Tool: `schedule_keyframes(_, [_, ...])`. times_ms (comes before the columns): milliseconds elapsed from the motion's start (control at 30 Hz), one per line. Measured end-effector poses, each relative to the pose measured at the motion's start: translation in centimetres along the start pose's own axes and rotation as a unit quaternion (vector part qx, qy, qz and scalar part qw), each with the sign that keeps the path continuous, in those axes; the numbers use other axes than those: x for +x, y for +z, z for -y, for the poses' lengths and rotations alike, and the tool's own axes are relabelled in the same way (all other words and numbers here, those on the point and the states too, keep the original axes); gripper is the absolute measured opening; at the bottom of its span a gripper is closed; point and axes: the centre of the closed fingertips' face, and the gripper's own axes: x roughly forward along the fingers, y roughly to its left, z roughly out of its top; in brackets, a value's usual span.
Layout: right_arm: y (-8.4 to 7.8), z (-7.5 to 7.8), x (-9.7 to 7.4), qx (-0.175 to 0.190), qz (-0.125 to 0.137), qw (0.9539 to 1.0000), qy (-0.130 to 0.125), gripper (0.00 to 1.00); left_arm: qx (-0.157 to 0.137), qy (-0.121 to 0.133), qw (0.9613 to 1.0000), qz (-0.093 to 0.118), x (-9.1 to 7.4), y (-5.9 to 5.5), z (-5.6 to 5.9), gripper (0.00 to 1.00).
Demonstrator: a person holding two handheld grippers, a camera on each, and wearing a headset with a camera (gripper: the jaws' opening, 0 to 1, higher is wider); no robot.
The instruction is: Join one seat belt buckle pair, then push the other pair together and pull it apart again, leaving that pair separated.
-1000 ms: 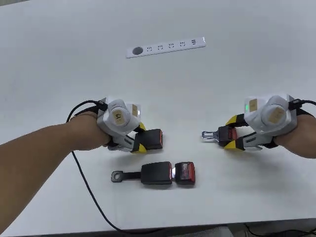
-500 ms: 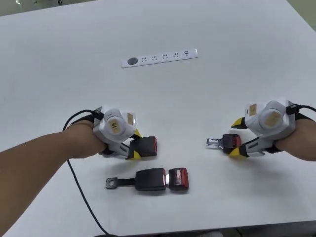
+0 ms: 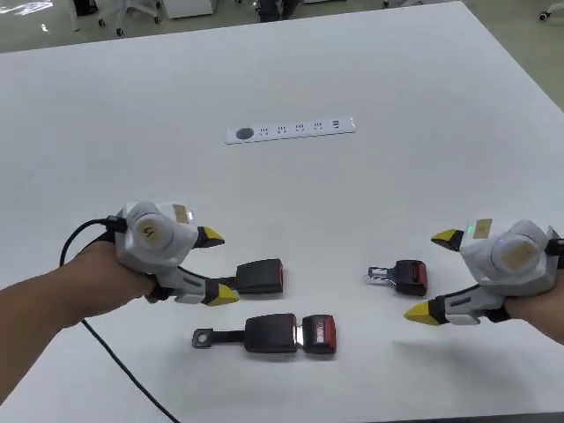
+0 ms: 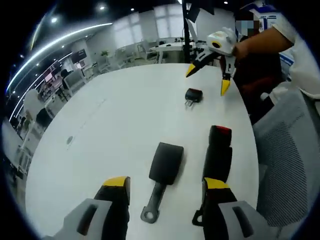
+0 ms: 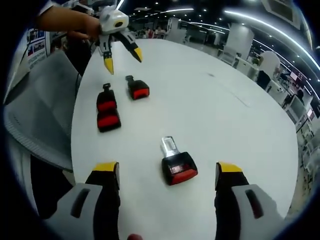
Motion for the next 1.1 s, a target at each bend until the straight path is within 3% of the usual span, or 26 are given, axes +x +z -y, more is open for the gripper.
schedule_keyframes(200, [0.3,-2.4,-0.4,0.007,0.008,0.9999,0.009,0.83,-0.035,0.017,0.9992,-0.001,-2.1,-2.9,1.6,0.67])
schedule_keyframes(467, [1.4,-4.0,-1.2,0.03,0.029,0.9991,-0.001,0.9,-0.086,0.037,0.9953,0.021,-4.1,-4.2,3.5,0.75])
schedule_keyframes(600, [0.7,-4.1,-1.3,0.038,0.028,0.9989,-0.005,0.92,-0.117,0.053,0.9913,0.028,-5.0,-5.0,4.1,0.79])
schedule_keyframes(800, [-0.3,-4.7,-2.1,0.04,0.027,0.9988,-0.006,0.94,-0.127,0.06,0.9899,0.012,-5.1,-6.7,5.0,0.82])
schedule_keyframes(900, [-0.5,-4.7,-2.7,0.042,0.024,0.9987,-0.014,0.97,-0.123,0.067,0.99,0.012,-5.3,-6.9,5.1,0.88])
schedule_keyframes(967, [-1.3,-4.2,-2.7,0.053,0.022,0.9981,-0.024,1.0,-0.117,0.073,0.9903,0.018,-5.6,-6.4,5.3,0.88])
schedule_keyframes(1000, [-1.7,-4.0,-2.7,0.057,0.021,0.9978,-0.027,1.0,-0.12,0.074,0.9898,0.022,-6.0,-6.9,5.0,0.88])
schedule_keyframes(1100, [-2.1,-4.4,-3.1,0.071,0.012,0.9968,-0.034,1.0,-0.134,0.08,0.9872,0.034,-6.1,-6.3,4.8,0.9])
